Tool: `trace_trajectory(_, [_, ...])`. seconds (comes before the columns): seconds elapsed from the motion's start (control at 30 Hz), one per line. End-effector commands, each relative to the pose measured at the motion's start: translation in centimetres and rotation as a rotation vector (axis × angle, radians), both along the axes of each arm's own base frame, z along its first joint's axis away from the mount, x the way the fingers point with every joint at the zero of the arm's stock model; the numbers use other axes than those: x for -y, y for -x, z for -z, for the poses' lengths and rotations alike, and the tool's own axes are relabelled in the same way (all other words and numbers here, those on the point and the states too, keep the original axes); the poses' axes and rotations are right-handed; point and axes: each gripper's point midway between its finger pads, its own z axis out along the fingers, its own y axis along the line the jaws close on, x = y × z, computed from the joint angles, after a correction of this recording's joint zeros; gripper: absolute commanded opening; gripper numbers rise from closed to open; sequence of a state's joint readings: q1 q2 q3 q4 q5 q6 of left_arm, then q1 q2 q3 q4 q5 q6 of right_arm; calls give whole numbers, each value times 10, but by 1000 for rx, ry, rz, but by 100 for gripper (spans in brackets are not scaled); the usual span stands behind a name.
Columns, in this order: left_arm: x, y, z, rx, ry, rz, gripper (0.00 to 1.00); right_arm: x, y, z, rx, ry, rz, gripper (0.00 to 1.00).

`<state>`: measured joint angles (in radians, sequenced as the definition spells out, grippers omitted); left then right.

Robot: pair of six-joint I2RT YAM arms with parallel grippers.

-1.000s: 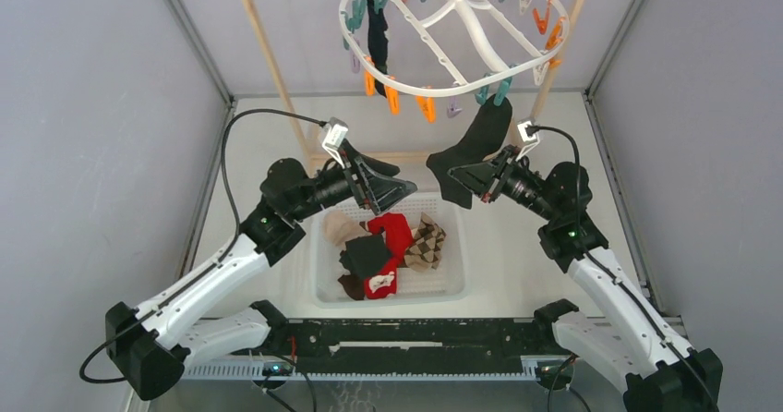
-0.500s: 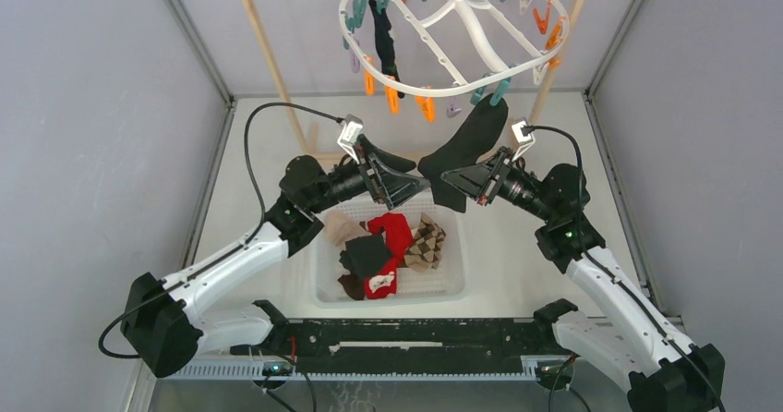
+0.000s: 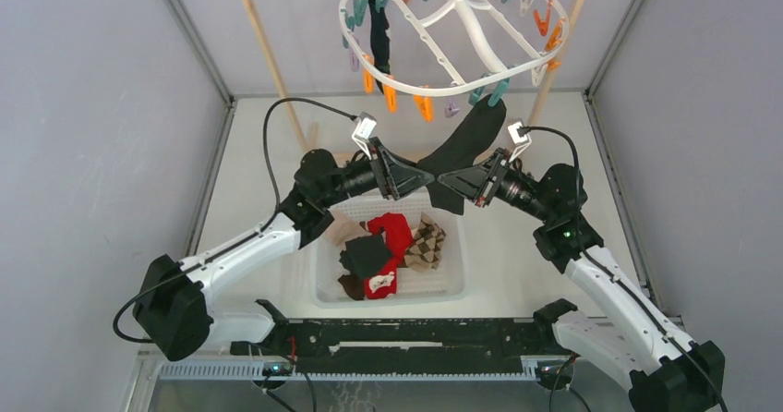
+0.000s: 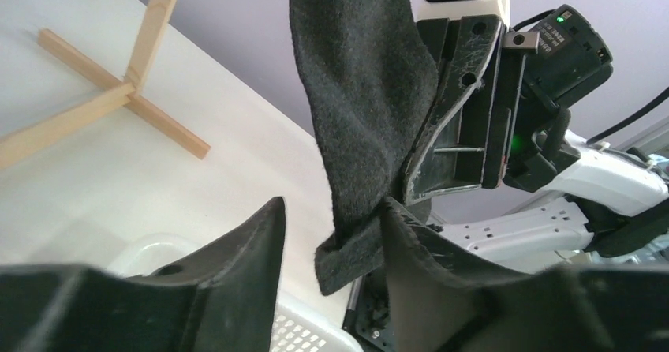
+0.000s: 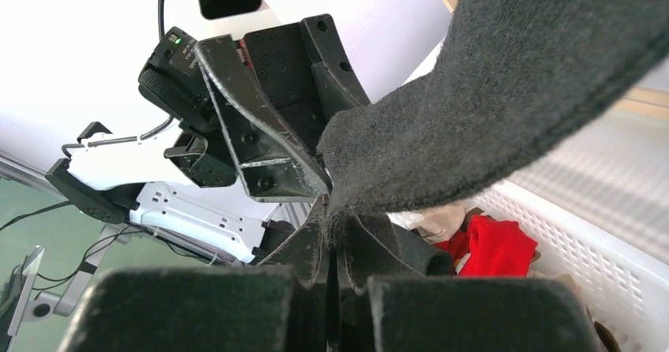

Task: Remove the socks clipped to the hanger
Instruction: Remove the sock from the hanger.

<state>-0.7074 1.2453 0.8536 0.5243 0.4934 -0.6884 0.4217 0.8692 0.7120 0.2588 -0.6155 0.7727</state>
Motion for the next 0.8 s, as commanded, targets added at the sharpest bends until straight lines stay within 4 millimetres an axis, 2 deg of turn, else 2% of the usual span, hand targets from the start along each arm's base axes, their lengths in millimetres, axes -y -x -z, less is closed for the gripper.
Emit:
trace_trajectory(0.0, [5,4,-47,97,84,49,45,-3,7,-29,74,-40,-26,0])
trace_trajectory(0.1, [6,5,-49,98,86,61,34,-4,7,-27,73,-36,-28,0])
trace_trajectory(0.23, [6,8,-52,104,91,73,11,-4,6,-25,71,-27,-19,0])
trace_trajectory(0.3, [5,8,-54,105,92,72,3,-3,4,-24,74,-22,-10,4])
trace_trajectory(0.43, [2,6,-54,103,88,59,3,5,-6,-23,97,48,62,31])
trace_trajectory(0.53, [-2,5,-55,102,91,52,3,19,-18,-22,124,132,161,43])
trace_trajectory(0.67, [-5,3,-56,102,91,47,3,39,-28,-36,201,175,249,54])
trace_trajectory(0.77, [-6,2,-56,101,91,48,3,58,-37,-47,243,170,302,56])
